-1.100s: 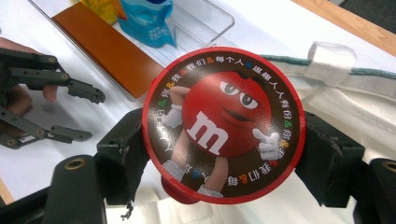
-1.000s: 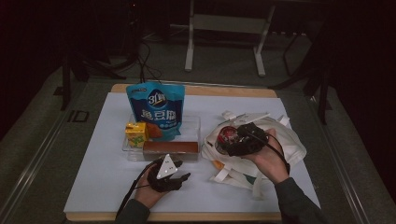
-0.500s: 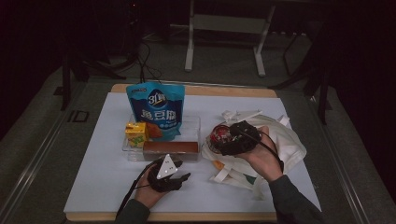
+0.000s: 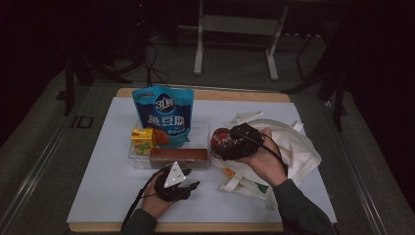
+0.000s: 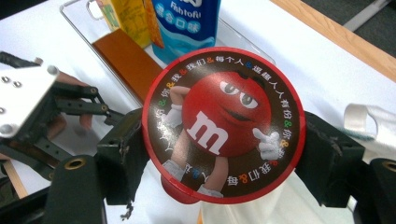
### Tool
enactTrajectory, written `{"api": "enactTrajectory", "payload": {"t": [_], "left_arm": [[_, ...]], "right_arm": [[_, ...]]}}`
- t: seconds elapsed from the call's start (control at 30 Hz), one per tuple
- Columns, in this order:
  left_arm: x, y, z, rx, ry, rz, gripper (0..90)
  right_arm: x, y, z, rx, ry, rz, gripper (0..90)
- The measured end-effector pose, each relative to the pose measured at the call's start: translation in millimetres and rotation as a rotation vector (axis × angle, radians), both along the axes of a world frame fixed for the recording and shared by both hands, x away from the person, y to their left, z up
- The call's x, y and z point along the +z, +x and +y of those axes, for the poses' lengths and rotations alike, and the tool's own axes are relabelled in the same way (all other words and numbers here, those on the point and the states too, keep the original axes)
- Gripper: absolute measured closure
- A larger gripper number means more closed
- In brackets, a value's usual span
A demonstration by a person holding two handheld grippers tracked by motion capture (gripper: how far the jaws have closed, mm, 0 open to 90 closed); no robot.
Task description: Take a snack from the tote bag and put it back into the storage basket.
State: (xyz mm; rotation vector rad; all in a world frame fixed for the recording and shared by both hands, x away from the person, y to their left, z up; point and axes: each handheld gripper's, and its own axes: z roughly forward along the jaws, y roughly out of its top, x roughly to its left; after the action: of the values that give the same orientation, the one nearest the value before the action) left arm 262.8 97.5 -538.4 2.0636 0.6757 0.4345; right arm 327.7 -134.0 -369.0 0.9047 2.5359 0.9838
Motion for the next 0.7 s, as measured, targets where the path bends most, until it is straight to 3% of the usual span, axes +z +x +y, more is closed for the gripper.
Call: {"api": "enactTrajectory", "payload": {"t": [0.7], "left_arm": [[0.1,0.2,0.3,0.001,-0.002,0.002,46.0]], "right_arm": [[0.9,17.2,23.0,-0.012,0.015,0.003,25.6]]}}
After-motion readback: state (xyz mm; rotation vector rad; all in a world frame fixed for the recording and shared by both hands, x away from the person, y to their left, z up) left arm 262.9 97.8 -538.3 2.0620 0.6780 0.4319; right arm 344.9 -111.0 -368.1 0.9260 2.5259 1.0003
